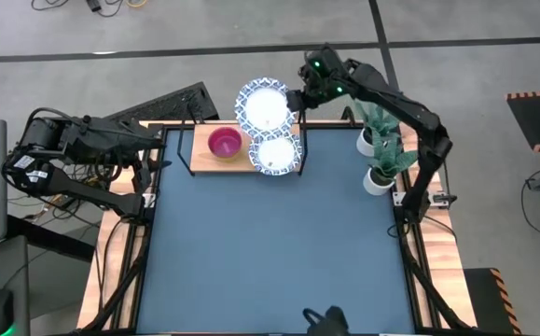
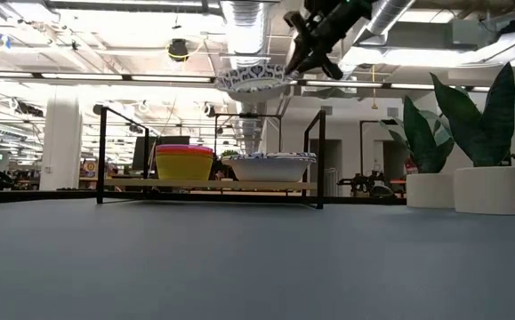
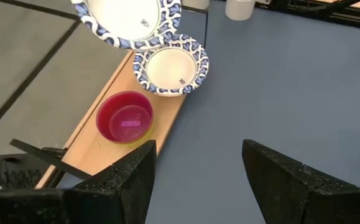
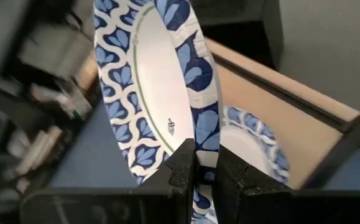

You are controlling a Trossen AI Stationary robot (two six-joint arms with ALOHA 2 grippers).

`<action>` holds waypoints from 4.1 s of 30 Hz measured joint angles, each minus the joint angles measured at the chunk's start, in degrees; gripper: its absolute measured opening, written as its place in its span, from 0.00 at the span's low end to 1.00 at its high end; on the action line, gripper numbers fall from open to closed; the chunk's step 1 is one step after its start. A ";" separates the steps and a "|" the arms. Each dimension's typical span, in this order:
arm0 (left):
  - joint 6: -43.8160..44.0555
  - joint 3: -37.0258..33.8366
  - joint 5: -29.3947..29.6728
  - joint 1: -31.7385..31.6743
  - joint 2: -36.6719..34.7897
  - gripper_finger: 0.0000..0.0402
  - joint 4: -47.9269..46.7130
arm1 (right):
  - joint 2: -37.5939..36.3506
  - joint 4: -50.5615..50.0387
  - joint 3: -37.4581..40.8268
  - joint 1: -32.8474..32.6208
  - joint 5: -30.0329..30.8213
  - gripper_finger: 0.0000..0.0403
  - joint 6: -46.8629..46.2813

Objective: Place and stack bowls onto a shelf
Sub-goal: Stack the white bowl on top of the other white bowl on the shelf

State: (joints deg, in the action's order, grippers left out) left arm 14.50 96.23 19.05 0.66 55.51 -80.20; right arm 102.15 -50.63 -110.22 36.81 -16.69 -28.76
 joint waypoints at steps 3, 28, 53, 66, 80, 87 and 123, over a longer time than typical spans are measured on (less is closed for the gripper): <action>0.11 0.00 1.10 -0.01 0.00 0.56 0.00 | 4.16 -6.47 -5.85 1.01 -0.80 0.16 6.15; 18.03 0.00 10.95 -0.12 -0.02 0.56 0.15 | 22.92 -26.20 -23.43 5.70 -6.88 0.08 44.08; 24.98 0.00 15.61 -0.12 0.00 0.56 0.20 | 22.77 -29.89 -23.43 3.72 -8.74 0.08 51.32; 25.79 0.00 17.69 -0.12 0.00 0.56 0.20 | 22.77 -28.10 -23.43 3.72 -8.73 0.08 52.89; 26.57 0.00 18.37 -0.12 0.00 0.56 0.20 | 22.79 -26.91 -23.43 4.16 -8.48 0.08 54.33; 26.78 0.00 18.36 -0.12 0.00 0.56 0.19 | 22.81 -26.35 -23.43 4.48 -8.31 0.08 55.22; 28.76 0.00 19.84 -0.12 -0.02 0.56 0.17 | 23.93 -29.56 -24.05 3.40 -7.58 0.09 54.14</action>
State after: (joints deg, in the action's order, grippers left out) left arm 43.26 96.23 38.89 0.54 55.49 -80.03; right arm 126.08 -80.20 -134.27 40.21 -24.27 25.38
